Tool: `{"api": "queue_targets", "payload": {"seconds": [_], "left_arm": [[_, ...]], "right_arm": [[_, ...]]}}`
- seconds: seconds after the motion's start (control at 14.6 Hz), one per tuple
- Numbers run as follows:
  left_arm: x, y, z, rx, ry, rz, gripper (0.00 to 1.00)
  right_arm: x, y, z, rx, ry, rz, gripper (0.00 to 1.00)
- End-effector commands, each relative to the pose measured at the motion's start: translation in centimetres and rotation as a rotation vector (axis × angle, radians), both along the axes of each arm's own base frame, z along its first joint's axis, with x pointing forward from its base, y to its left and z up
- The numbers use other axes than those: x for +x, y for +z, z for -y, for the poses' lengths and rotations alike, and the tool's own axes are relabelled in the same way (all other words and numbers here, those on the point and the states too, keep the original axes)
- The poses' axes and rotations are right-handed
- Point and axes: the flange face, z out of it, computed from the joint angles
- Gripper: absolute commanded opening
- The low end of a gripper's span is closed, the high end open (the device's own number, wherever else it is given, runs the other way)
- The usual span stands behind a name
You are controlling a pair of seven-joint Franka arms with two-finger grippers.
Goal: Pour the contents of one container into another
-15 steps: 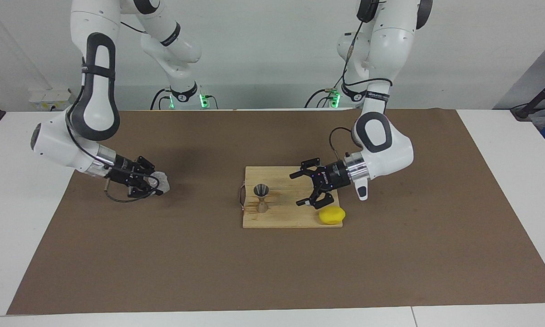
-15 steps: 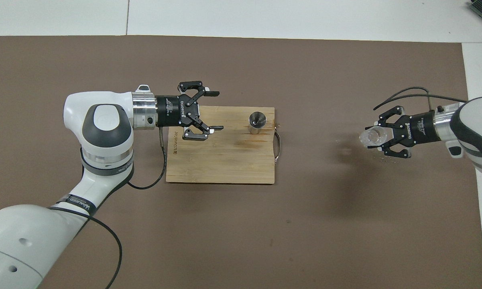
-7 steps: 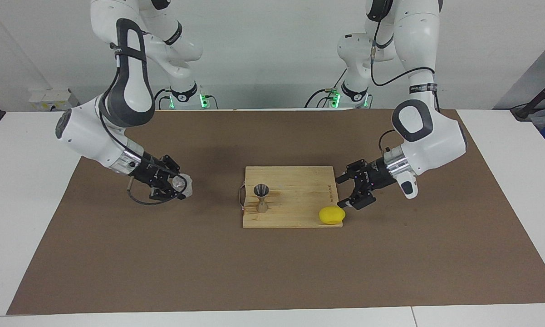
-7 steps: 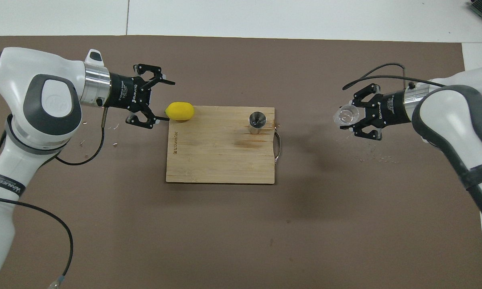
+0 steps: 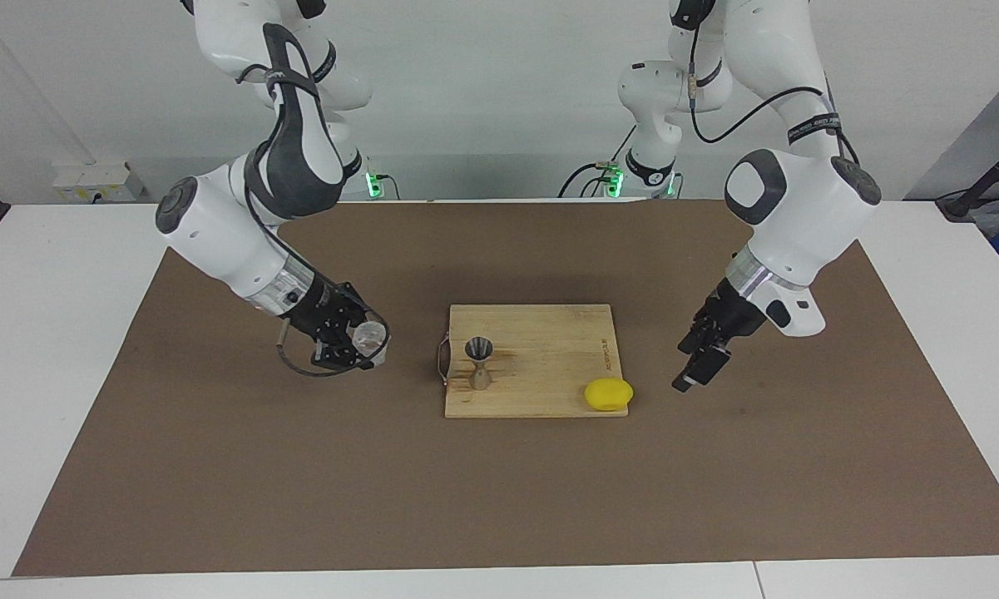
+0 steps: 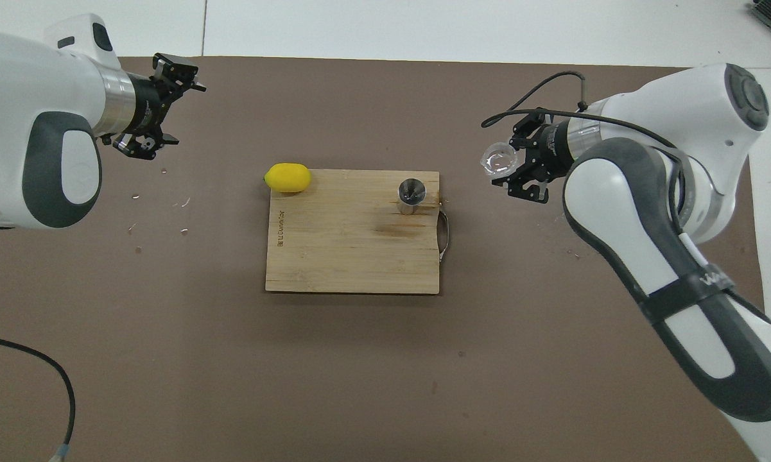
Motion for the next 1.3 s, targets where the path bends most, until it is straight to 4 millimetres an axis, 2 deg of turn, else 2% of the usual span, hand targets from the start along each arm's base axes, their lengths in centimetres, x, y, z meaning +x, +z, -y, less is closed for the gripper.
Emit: {"api": "queue_targets", "payload": {"seconds": [0.0, 0.07, 0.14, 0.34, 0.41, 0.48, 0.62, 0.75, 0.89, 1.03, 1.09, 1.23], "left_arm": [[-0.6, 1.5, -1.2, 0.2, -0.189, 0.042, 1.0], [-1.1, 1.8, -1.9, 0.253, -0.281, 0.008, 1.0], [-1.5, 2.1, -3.0, 0.288, -0.373, -0.021, 1.0], [-3.3, 2.5, -6.0, 0.375, -0.792, -0.14, 1.0], [-4.0, 3.3, -6.1, 0.367, -0.857, -0.155, 1.0], [-5.3, 4.5, -5.8, 0.338, -0.869, -0.177, 1.0], [-7.7, 5.3, -5.6, 0.297, -0.895, -0.292, 1.0], [-9.6, 6.6, -6.4, 0.263, -0.893, -0.359, 1.0], [-10.6, 8.4, -7.1, 0.265, -0.927, -0.35, 1.0], [-11.0, 9.3, -7.5, 0.265, -0.949, -0.347, 1.0], [-10.9, 9.4, -9.3, 0.253, -0.92, -0.35, 1.0], [-11.3, 10.7, -7.1, 0.25, -0.954, -0.342, 1.0]], "right_arm": [[1.4, -0.2, -2.7, -0.055, 0.009, 0.015, 0.0], [1.8, 0.1, -4.0, -0.082, 0.012, 0.025, 0.0], [2.2, 0.1, -4.6, -0.109, 0.017, 0.035, 0.0], [1.3, -0.8, -8.1, -0.168, 0.084, 0.045, 0.0], [1.2, -0.8, -8.4, -0.19, 0.099, 0.054, 0.0], [1.0, -1.0, -8.8, -0.203, 0.112, 0.05, 0.0], [0.6, -0.9, -9.8, -0.217, 0.135, 0.058, 0.0], [0.5, -0.8, -9.9, -0.259, 0.14, 0.067, 0.0], [0.0, -0.8, -11.0, -0.288, 0.171, 0.078, 0.0], [-0.2, -0.7, -11.4, -0.333, 0.199, 0.1, 0.0], [-0.6, -0.7, -12.3, -0.342, 0.215, 0.106, 0.0], [-0.6, -0.7, -12.4, -0.358, 0.225, 0.113, 0.0]]}}
